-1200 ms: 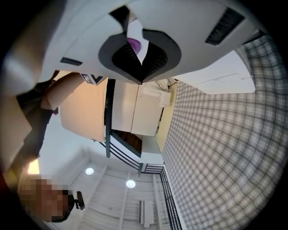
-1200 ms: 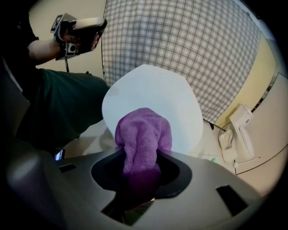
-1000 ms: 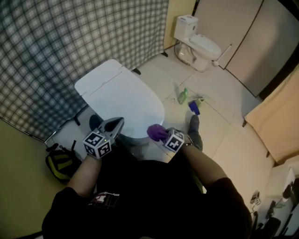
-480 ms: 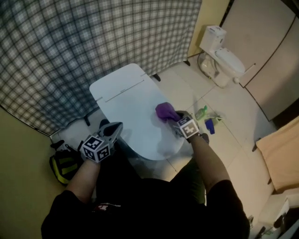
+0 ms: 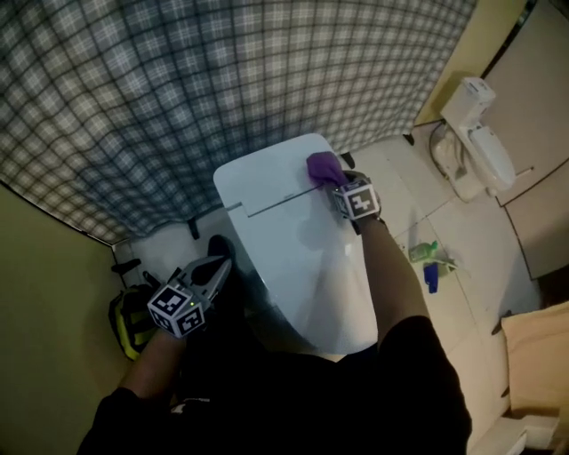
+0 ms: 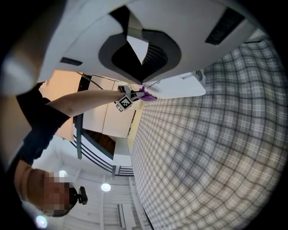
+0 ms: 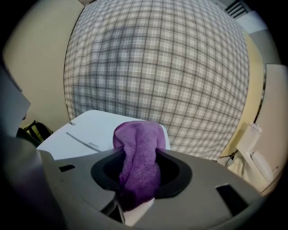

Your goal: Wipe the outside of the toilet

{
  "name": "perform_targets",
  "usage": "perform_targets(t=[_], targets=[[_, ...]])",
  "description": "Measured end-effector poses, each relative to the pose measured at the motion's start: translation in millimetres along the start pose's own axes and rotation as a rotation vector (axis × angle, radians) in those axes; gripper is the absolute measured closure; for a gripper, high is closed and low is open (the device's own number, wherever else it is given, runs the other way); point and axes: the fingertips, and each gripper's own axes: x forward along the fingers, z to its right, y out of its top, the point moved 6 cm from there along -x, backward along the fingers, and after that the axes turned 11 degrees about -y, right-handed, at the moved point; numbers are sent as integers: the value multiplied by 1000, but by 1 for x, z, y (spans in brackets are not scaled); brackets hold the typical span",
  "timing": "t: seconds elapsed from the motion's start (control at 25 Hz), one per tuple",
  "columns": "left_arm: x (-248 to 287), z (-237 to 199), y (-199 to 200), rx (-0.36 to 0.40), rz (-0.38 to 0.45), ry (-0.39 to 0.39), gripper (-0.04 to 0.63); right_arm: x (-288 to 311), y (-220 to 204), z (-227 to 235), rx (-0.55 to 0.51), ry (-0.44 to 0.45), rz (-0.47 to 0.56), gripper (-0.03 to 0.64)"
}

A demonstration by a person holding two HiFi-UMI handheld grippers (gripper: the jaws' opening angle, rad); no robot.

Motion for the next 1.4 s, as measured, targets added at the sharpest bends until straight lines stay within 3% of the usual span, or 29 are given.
perform_targets(t=[0.16,0.4,0.72,1.04,1.16,1.4], targets=[[-20,-23,5,-22,-1,5,590,53,35,-15,-56,-19,-62,463],[-31,-45,5,-21,11,-2,589,122,50,-18,-57,-47,-114,463],[-21,-71,-8,-58,-1,-2,589,146,60,-18,-29,-35,-115,466],[-30,-49,-3,-57,-10,1,589,103,27,-29,-67,16,-246,476],[-27,-26,-1,-34,-11,-7,589,61,-7,-34,-81,51,-274,476],[3,37,7,34,-12,-74,589,-48,-93,-34,-125,41,-296,479]])
